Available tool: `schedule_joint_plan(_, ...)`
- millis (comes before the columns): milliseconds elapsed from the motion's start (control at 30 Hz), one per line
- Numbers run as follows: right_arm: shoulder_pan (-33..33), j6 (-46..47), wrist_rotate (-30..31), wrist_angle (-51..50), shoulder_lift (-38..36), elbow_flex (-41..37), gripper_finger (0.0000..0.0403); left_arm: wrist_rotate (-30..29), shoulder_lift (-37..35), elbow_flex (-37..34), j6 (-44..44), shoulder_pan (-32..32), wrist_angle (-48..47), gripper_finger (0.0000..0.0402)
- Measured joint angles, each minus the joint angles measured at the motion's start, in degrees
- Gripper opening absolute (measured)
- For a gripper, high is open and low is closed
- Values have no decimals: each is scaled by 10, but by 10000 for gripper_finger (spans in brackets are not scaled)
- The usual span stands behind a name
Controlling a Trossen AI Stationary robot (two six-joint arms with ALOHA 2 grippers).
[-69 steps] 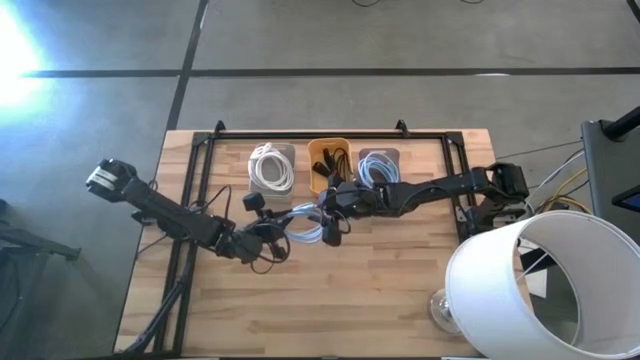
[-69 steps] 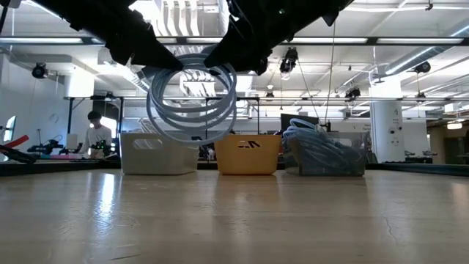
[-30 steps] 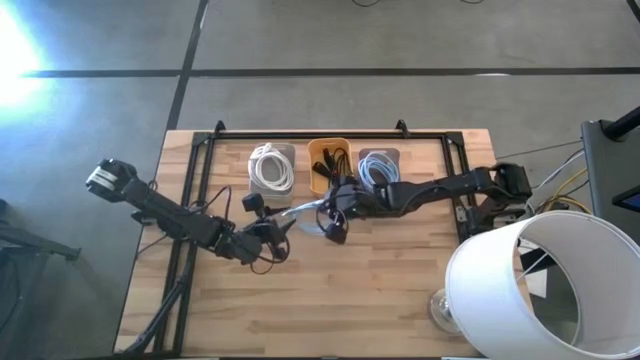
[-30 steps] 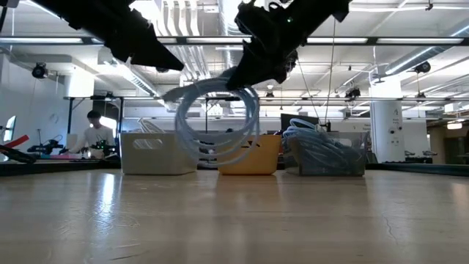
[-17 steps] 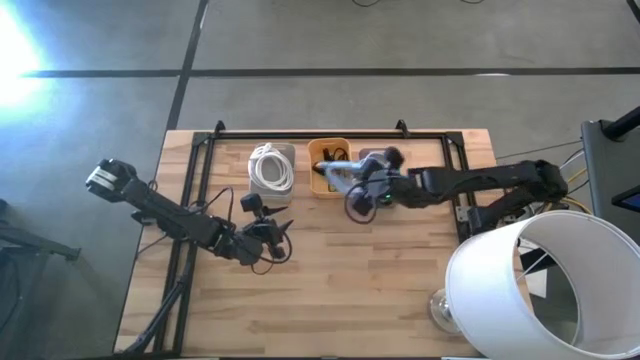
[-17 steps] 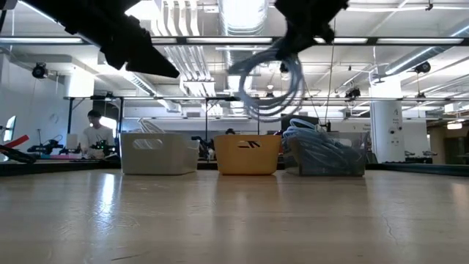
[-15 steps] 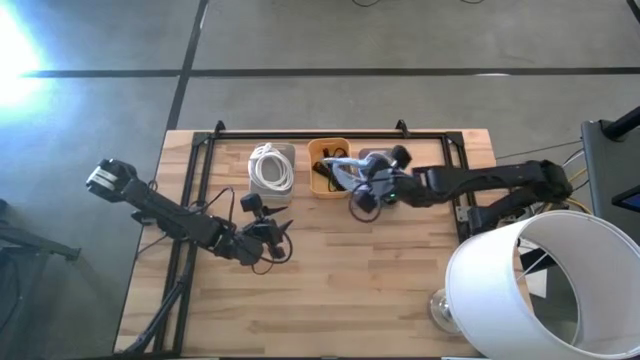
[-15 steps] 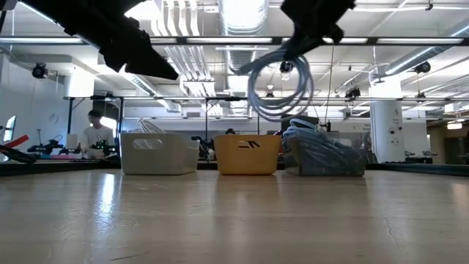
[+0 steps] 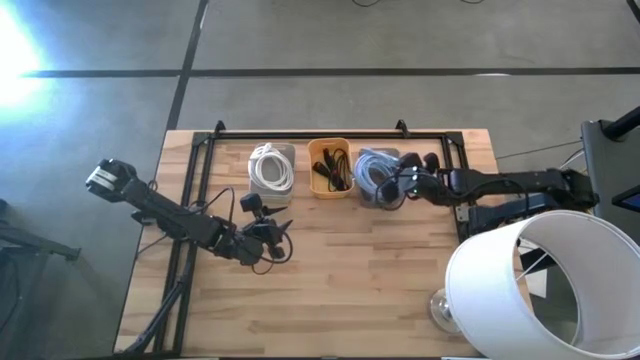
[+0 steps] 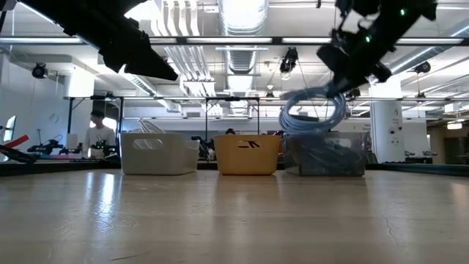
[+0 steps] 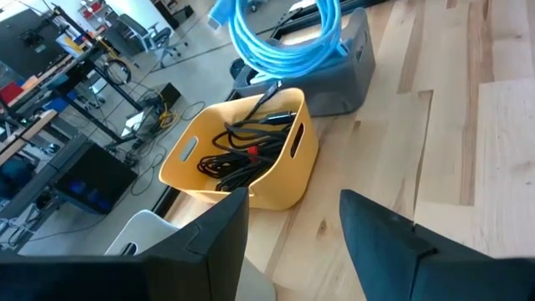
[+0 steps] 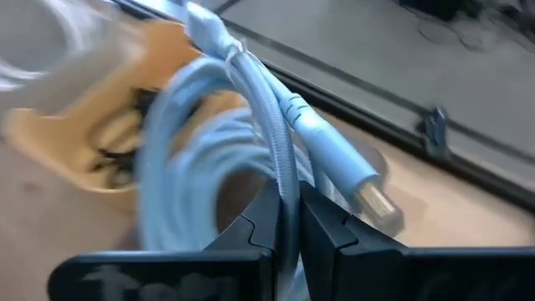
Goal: Sort HDMI cables
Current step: Put the blue HDMI cable into the gray bin, then return to Home Position
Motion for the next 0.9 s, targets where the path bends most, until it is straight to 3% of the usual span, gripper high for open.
schedule_joint_plan(233, -57, 68, -7, 19, -25, -94, 22, 0, 0, 0, -1, 0, 0, 193)
schedule_joint_plan(433, -72, 21, -15, 124, -10, -140, 25, 0, 0, 0, -1, 0, 1, 191)
schedule_joint_plan(533, -84, 0, -43, 174, 6, -151, 39, 0, 0, 0, -1, 0, 2, 191)
schedule_joint_plan(900, -109, 2, -66, 175, 55, -140, 112, 0, 0, 0, -3, 0, 3, 191)
